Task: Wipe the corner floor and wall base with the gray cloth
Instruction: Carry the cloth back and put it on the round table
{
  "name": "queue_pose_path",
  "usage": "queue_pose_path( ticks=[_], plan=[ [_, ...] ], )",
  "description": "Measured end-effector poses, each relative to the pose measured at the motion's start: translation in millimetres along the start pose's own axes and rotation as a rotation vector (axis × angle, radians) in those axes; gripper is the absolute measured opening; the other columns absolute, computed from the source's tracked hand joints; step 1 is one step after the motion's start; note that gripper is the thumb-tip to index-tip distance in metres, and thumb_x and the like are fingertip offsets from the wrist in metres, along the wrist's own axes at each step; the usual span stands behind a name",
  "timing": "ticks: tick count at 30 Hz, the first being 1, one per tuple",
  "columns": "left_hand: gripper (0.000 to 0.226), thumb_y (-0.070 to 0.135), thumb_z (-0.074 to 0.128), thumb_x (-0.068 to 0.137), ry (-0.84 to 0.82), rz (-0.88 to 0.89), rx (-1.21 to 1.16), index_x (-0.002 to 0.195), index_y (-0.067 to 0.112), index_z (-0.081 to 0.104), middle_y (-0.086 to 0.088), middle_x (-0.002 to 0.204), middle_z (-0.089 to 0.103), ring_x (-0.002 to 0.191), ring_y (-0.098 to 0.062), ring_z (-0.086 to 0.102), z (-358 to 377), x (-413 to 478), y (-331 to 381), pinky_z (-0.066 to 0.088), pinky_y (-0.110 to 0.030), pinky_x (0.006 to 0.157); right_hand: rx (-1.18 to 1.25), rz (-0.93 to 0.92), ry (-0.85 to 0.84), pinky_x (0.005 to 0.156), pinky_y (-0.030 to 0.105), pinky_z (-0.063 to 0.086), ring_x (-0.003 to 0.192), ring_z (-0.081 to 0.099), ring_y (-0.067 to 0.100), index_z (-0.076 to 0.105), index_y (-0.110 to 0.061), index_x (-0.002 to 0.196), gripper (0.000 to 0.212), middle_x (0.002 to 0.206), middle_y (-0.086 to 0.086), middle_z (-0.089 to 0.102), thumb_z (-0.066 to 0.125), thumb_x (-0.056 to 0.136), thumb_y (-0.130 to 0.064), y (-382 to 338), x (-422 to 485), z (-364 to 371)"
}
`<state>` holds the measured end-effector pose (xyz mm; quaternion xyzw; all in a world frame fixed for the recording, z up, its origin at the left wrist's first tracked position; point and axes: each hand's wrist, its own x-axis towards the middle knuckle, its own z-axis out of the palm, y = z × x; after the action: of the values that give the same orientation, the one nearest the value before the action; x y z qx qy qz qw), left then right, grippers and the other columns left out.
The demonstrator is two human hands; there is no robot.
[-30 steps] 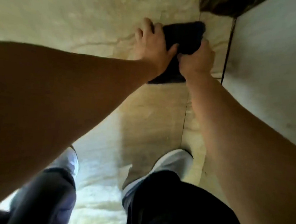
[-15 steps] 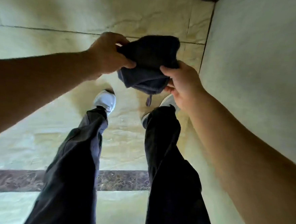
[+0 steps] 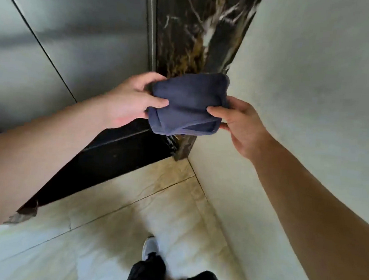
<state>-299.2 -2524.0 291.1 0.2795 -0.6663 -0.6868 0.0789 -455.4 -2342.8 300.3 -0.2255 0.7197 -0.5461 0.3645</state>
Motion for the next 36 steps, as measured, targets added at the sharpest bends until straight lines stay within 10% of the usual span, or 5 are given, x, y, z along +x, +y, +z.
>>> queue_pose_path(
  ticks=[11,17,23,31,36],
  plan=[
    [0.03,0.012,0.056,0.096,-0.455,0.131,0.106,0.125,0.016,0.063,-0.005,0.109,0.073,0.095,-0.024,0.071,160,-204,108,0.059,-0.044,0.082,0.382,-0.179,0.2,0.09,0.04,0.051,0.105,0.064,0.027,0.062,-0.004,0.124,0.04,0.115,0.012,0.067,0.066,0.085,-0.011,-32,-331,-91],
    [0.032,0.012,0.059,0.094,-0.625,0.11,0.205,0.126,0.013,0.064,-0.004,0.111,0.072,0.085,-0.02,0.07,284,-323,78,0.06,-0.03,0.067,0.566,-0.162,0.514,0.074,0.037,0.057,0.085,0.071,0.02,0.068,-0.02,0.11,0.022,0.093,-0.001,0.073,0.064,0.09,-0.013,44,-529,-102],
    [0.031,0.005,0.058,0.091,-0.909,0.034,0.284,0.12,0.016,0.065,0.0,0.103,0.068,0.074,-0.015,0.065,383,-442,33,0.054,-0.024,0.054,0.662,-0.023,0.866,0.093,0.049,0.056,0.097,0.072,0.033,0.073,-0.014,0.106,0.036,0.102,0.011,0.076,0.064,0.09,-0.044,97,-709,-76],
    [0.024,0.031,0.069,0.089,-1.243,-0.01,0.456,0.094,0.009,0.074,-0.003,0.089,0.079,0.079,-0.017,0.072,463,-604,-43,0.057,-0.028,0.07,0.782,-0.017,1.186,0.078,0.036,0.06,0.085,0.072,0.022,0.067,-0.01,0.113,0.021,0.098,0.008,0.073,0.061,0.095,-0.02,159,-912,29],
    [0.034,0.035,0.068,0.09,-1.377,-0.06,0.59,0.106,0.007,0.074,-0.01,0.097,0.078,0.085,-0.023,0.072,483,-725,-100,0.057,-0.038,0.085,0.848,0.016,1.267,0.099,0.045,0.05,0.098,0.067,0.026,0.064,-0.016,0.122,0.032,0.111,0.01,0.068,0.064,0.091,-0.022,214,-1027,92]
  ],
)
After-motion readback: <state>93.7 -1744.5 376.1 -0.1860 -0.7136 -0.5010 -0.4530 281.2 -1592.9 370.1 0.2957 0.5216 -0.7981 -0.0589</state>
